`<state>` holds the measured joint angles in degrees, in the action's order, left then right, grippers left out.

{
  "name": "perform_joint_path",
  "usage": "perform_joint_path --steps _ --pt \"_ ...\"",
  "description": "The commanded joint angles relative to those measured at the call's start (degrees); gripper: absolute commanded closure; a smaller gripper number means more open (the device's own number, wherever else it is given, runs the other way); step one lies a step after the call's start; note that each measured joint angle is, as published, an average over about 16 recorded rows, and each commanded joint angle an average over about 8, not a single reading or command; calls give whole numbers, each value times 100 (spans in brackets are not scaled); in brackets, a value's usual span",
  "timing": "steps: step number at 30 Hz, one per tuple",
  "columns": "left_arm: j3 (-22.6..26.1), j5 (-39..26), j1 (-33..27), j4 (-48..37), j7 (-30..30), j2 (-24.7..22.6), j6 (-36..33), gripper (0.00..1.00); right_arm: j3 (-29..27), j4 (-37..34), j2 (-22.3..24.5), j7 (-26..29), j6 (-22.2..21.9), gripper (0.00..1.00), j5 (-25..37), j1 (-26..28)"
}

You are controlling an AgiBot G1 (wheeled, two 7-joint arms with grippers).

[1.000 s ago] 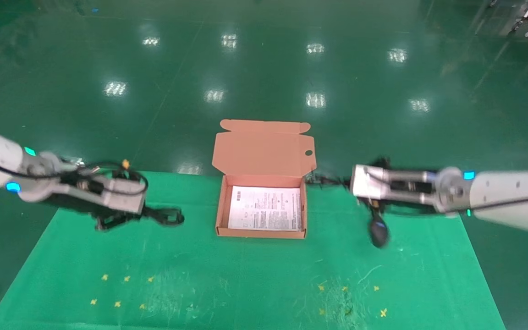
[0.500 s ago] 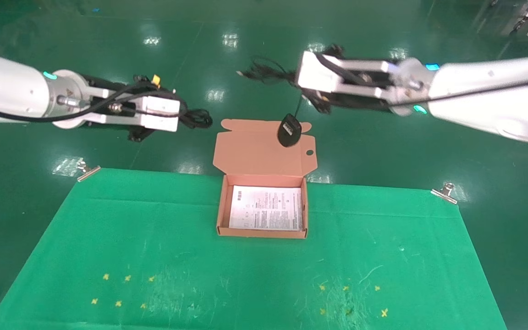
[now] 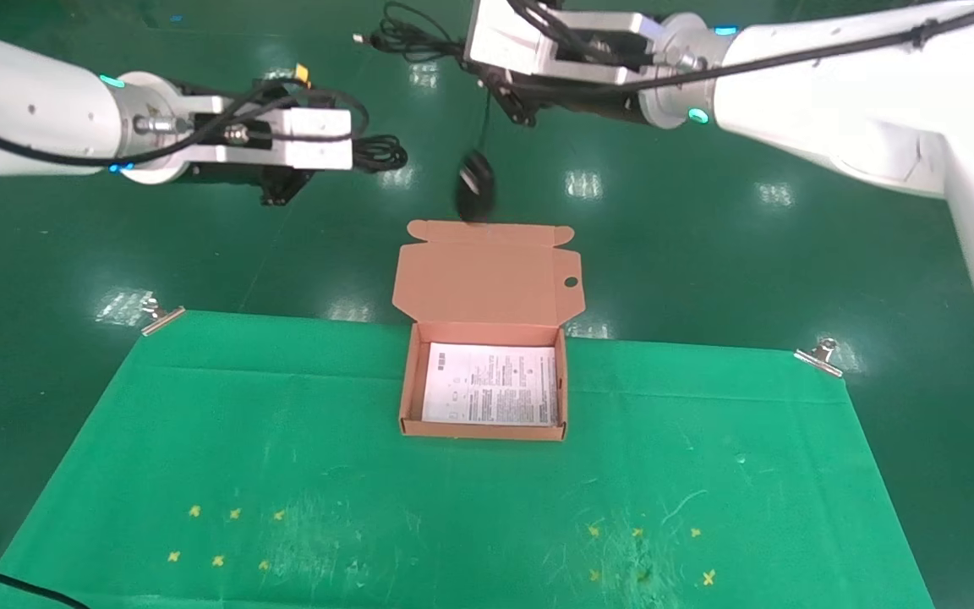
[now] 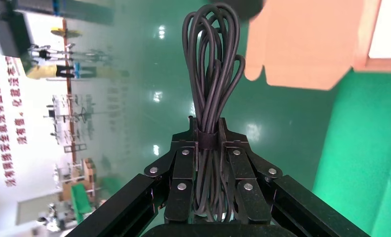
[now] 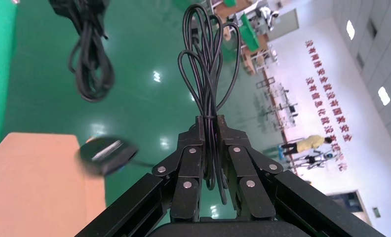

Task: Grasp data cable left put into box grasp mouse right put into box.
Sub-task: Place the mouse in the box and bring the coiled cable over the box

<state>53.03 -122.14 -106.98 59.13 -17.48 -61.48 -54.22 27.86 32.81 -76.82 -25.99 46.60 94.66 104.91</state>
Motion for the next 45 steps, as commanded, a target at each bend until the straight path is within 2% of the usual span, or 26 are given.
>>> perform_joint_path --steps 1,14,26,45 --pt "-56 85 -36 -117 -8 -27 54 100 5 -89 -52 -134 -10 100 -92 63" --pt "-135 285 -36 -241 77 16 103 100 63 -166 -21 -237 -3 100 -282 111" --pt "-23 281 383 131 -54 349 -137 100 252 -11 136 -37 162 100 -276 -239" --pt "213 -374 883 1107 -1054 944 -795 100 761 53 -18 381 -77 100 -115 -878"
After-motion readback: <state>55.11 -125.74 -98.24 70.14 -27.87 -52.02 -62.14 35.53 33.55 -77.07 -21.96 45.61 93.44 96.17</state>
